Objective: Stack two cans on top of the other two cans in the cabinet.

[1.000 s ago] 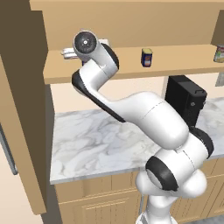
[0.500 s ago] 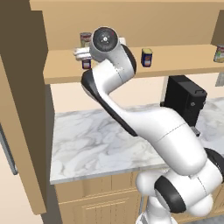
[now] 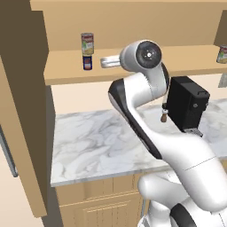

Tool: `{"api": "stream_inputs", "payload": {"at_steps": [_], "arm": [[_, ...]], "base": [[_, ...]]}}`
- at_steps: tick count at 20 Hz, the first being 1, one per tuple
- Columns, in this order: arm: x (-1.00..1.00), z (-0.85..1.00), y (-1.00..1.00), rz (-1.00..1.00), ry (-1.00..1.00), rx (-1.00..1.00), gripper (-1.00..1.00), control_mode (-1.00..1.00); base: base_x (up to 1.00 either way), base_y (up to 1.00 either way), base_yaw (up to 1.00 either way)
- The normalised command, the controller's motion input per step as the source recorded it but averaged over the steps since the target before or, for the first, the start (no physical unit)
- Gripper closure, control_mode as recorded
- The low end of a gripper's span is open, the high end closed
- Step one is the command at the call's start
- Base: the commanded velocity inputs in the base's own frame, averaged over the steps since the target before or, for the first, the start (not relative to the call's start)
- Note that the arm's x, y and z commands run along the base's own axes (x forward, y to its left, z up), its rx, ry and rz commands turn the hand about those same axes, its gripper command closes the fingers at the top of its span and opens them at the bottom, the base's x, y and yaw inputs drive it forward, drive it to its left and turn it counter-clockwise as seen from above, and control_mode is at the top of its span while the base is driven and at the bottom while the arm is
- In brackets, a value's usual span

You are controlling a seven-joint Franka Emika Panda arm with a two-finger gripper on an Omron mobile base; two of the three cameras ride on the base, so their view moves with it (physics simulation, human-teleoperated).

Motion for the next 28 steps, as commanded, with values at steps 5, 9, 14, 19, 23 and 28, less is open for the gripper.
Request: {"api": "stream_inputs", "payload": {"at_steps": [5, 9, 14, 19, 23, 28], "arm": [[-0.28, 0.04, -0.64, 0.00, 0.04, 0.00, -1.00, -1.00], [-0.23, 0.07, -0.67, 0.00, 0.06, 0.00, -1.00, -1.00], [-0.22, 0.04, -0.67, -0.03, 0.02, 0.00, -1.00, -1.00], [-0.16, 0.03, -0.68, -0.12, 0.01, 0.00, -1.00, -1.00], [-0.15, 0.01, -0.70, -0.17, 0.02, 0.00, -1.00, -1.00], [-0.14, 0.01, -0.67, -0.26, 0.08, 0.01, -1.00, -1.00]], "base": [[0.00, 0.00, 0.00], [0.00, 0.00, 0.00], [0.00, 0.00, 0.00], [0.00, 0.00, 0.00], [0.00, 0.00, 0.00], [0.00, 0.00, 0.00]]}}
